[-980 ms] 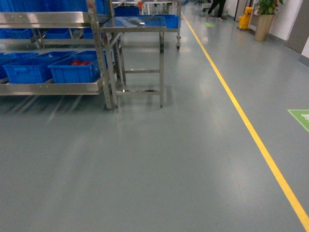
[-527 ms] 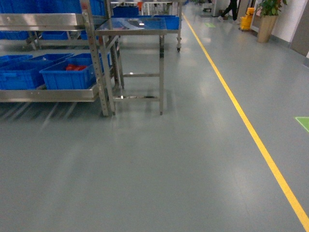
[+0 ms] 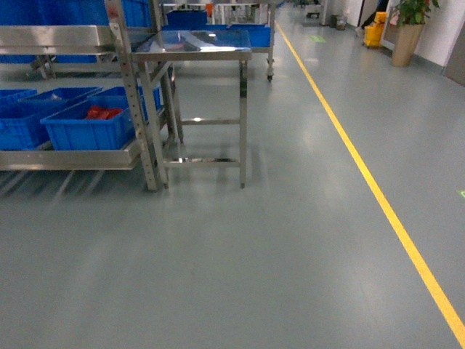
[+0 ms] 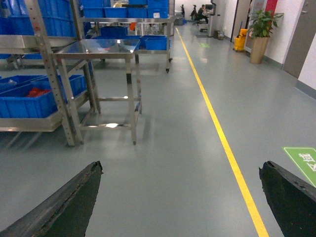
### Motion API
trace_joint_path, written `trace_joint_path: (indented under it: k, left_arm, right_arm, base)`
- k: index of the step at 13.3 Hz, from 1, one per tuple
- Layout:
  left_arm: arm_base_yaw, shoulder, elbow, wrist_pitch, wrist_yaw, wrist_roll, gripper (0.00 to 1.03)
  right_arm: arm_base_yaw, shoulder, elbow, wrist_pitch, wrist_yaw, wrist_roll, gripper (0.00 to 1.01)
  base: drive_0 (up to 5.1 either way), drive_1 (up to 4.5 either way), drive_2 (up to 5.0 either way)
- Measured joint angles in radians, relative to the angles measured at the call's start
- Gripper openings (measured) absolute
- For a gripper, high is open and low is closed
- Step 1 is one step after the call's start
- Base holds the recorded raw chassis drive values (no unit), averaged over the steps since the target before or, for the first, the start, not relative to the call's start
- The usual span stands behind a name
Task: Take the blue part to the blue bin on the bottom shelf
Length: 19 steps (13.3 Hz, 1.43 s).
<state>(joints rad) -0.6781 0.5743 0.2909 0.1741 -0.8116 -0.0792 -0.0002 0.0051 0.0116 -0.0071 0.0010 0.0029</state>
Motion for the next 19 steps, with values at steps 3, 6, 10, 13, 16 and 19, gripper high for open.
trace_joint_path:
  k: [3, 6, 10, 13, 16, 19]
  left_arm:
    - [0.000, 0.000, 0.000, -0.001, 0.000, 0.000, 0.43]
    - [0.000, 0.000, 0.000, -0.002, 0.000, 0.000, 0.43]
    - [0.000, 0.000, 0.000, -0.002, 0.000, 0.000, 0.43]
    - [0.000, -0.002, 0.000, -0.002, 0.000, 0.000, 0.43]
    - [0.000, -0.001, 0.000, -0.001, 0.000, 0.000, 0.43]
    - [0.000, 0.000, 0.000, -0.001, 0.000, 0.000, 0.43]
  right_arm:
    - [0.000, 0.000, 0.000, -0.001, -0.001, 0.000, 0.98]
    - [0.000, 0.000, 0.000, 0.001, -0.001, 0.000, 0.98]
    - [0.000, 0.000, 0.000, 0.003, -0.001, 0.000, 0.98]
    - [0.000, 0.000, 0.000, 0.002, -0.001, 0.000, 0.98]
    - [0.000, 0.000, 0.000, 0.002, -0.002, 0.000, 0.98]
    - [0.000, 0.000, 0.000, 0.007, -0.001, 0.000, 0.98]
  base:
    - [0.0, 4.22, -4.3]
    - [0.0, 4.22, -4.3]
    - [0.0, 4.29, -4.2]
    - [0.1, 4.32, -4.2]
    - [0.1, 4.31, -4.2]
    - [0.1, 4.33, -4.2]
